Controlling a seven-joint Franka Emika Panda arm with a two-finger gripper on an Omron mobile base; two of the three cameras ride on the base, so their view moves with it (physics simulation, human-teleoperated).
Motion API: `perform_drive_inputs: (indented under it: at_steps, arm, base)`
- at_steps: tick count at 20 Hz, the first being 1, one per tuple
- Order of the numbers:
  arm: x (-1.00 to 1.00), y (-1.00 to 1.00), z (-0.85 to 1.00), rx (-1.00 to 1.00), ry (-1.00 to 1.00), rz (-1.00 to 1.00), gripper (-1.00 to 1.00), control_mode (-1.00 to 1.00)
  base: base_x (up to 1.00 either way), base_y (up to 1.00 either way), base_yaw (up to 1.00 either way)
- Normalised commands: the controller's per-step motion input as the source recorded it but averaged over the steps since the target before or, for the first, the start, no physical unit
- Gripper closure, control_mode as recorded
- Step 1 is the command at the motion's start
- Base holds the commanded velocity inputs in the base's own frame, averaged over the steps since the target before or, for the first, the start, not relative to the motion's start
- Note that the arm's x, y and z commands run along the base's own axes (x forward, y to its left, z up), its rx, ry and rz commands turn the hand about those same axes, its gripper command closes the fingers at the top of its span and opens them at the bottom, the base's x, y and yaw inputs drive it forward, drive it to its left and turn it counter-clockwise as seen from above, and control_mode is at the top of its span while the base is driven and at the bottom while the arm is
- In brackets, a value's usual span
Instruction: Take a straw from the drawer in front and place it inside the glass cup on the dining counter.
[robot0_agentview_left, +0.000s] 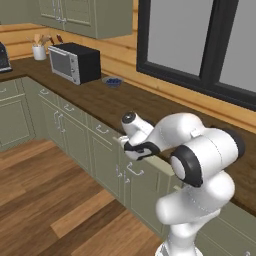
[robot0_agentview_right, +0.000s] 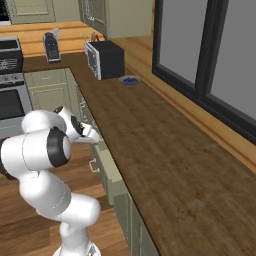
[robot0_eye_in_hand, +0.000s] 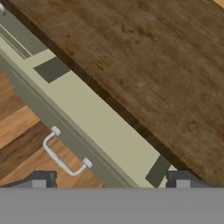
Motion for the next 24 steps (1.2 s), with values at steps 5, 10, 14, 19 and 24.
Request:
perform_drive_inputs:
  at_steps: [5, 10, 14, 19, 24]
  arm:
    - [0.30, 0.00, -0.10, 0.03, 0.01, -0.13, -1.00, -1.00]
    - [0.08, 0.00, -0.08, 0.00, 0.00, -0.16, -1.00, -1.00]
    - [0.16, -0.01, -0.12, 0.00, 0.00, -0.18, -1.00, -1.00]
    - [0.02, 0.00, -0.12, 0.03, -0.05, -0.12, -1.00, -1.00]
    - [0.14, -0.07, -0.14, 0.06, -0.05, -0.08, -1.00, -1.00]
  base:
    - [0.00, 0.00, 0.00]
    - [0.00, 0.00, 0.00]
    - [0.00, 0.00, 0.00]
    - [0.00, 0.00, 0.00]
    - [0.00, 0.00, 0.00]
